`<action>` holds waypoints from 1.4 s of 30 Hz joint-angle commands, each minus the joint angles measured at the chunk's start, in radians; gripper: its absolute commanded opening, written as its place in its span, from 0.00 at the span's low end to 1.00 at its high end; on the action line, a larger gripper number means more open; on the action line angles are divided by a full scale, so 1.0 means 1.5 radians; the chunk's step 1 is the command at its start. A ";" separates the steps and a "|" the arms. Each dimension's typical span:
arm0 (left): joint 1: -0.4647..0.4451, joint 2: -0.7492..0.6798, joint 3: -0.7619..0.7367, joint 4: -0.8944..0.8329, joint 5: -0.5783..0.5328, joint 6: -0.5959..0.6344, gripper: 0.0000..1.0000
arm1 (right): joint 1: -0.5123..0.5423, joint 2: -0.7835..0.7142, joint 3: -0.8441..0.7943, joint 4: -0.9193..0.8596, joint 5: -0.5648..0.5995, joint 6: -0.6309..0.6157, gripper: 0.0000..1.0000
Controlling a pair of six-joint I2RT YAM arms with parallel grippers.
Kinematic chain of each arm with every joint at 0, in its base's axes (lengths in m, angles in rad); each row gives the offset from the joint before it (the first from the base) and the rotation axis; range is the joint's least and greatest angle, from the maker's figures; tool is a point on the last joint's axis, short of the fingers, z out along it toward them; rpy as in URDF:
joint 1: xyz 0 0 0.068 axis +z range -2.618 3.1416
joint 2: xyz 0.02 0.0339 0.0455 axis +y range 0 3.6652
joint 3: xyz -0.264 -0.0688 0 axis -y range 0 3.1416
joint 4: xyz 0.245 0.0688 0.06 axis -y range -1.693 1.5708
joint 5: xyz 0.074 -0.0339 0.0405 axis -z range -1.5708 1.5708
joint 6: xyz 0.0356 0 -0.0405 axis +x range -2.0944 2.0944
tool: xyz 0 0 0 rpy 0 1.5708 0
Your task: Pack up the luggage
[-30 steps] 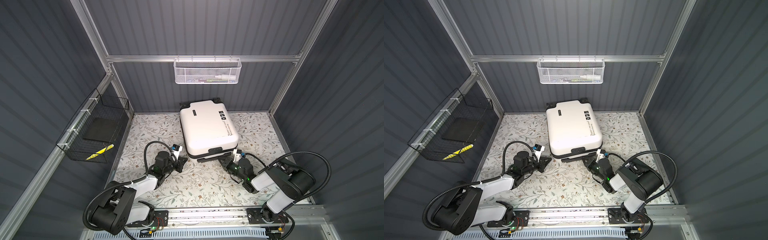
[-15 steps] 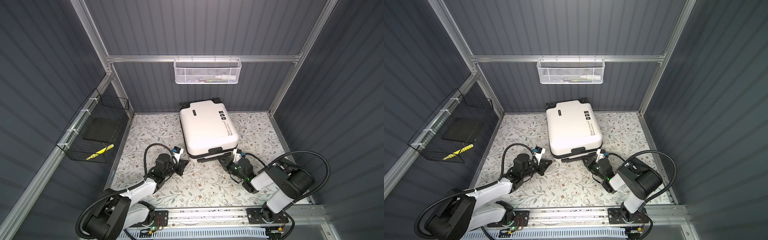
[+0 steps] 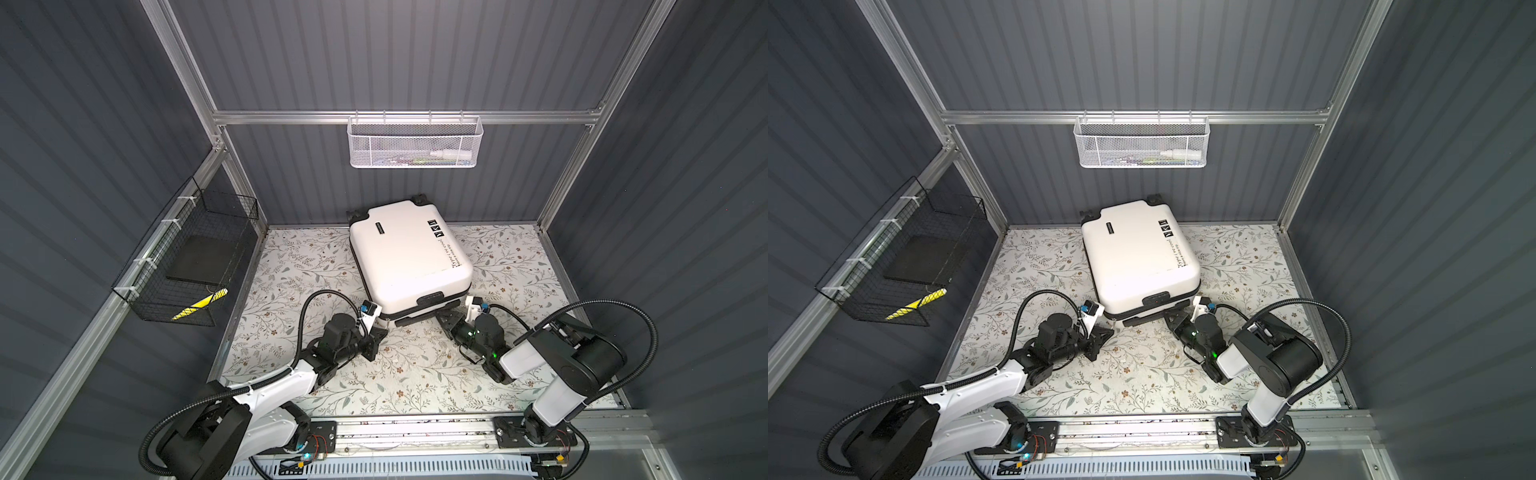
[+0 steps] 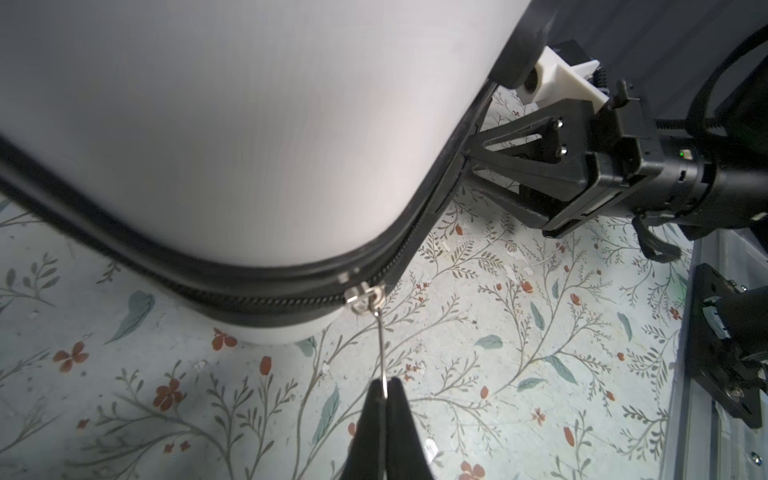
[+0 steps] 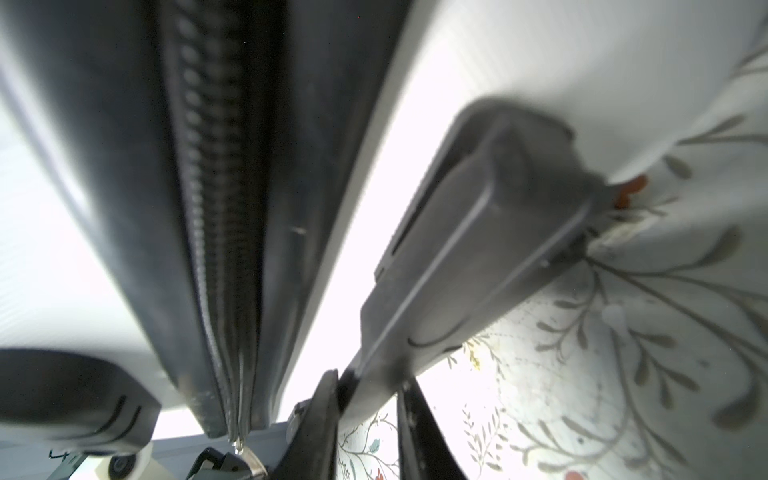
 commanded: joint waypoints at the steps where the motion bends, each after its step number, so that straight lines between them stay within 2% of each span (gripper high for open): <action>1: -0.032 0.007 0.039 -0.002 0.038 0.034 0.00 | 0.026 0.015 0.023 -0.030 -0.029 -0.057 0.00; 8: -0.036 0.041 0.066 0.018 0.027 0.031 0.00 | 0.082 0.009 0.049 -0.055 -0.002 -0.056 0.00; 15: -0.036 0.029 0.070 0.015 0.018 0.029 0.00 | 0.153 0.019 0.092 -0.075 0.022 -0.057 0.00; 25: -0.036 -0.110 0.047 -0.087 -0.072 0.046 0.00 | 0.139 0.005 0.065 -0.085 0.043 -0.057 0.00; 29: -0.036 -0.159 0.044 -0.108 -0.087 0.045 0.00 | 0.134 0.009 0.066 -0.089 0.042 -0.057 0.00; 39: -0.036 -0.137 0.058 -0.110 -0.064 0.044 0.00 | 0.134 0.011 0.071 -0.087 0.025 -0.057 0.00; 40: -0.036 -0.134 0.056 -0.105 -0.064 0.042 0.00 | 0.133 0.005 0.070 -0.092 0.018 -0.057 0.05; 42: -0.036 -0.131 0.050 -0.098 -0.065 0.039 0.00 | 0.134 -0.015 0.065 -0.109 0.007 -0.056 0.29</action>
